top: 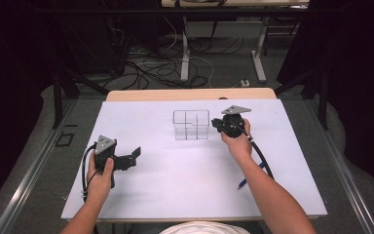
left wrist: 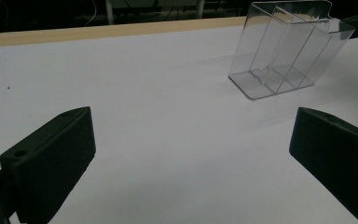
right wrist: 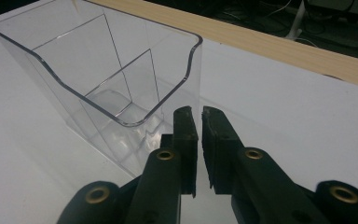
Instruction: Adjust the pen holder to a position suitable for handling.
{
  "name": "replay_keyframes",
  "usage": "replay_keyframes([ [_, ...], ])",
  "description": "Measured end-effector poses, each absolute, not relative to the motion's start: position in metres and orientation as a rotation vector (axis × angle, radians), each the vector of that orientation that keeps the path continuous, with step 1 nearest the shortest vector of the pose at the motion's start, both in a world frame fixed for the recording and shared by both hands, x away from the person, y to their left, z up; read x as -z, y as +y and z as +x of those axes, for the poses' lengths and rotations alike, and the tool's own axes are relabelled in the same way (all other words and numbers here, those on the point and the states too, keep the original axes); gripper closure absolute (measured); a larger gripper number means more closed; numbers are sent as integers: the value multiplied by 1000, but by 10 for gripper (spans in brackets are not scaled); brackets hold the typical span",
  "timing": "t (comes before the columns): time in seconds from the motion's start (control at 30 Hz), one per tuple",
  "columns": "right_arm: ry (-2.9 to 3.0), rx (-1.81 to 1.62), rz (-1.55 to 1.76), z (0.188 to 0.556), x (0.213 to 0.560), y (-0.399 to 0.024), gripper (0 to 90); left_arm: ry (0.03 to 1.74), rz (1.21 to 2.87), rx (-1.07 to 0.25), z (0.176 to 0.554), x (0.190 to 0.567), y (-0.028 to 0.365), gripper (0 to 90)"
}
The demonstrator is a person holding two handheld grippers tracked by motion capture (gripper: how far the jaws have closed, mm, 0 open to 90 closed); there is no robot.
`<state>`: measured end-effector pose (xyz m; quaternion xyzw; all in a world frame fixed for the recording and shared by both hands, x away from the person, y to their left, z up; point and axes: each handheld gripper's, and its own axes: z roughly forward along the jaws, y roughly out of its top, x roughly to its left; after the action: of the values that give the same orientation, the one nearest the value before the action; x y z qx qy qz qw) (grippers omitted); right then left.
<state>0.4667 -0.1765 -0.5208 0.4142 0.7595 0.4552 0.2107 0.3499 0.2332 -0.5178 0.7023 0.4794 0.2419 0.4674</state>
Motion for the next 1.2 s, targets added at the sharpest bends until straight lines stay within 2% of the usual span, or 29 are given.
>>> replay_keyframes([
  [0.47,2125,-1261,1075,454,505,-179,727,1178,1720,-593,350,518,233,0],
  [1.2,2230,-1152,947,427,488,-187,472,1189,1714,-597,350,518,236,0],
])
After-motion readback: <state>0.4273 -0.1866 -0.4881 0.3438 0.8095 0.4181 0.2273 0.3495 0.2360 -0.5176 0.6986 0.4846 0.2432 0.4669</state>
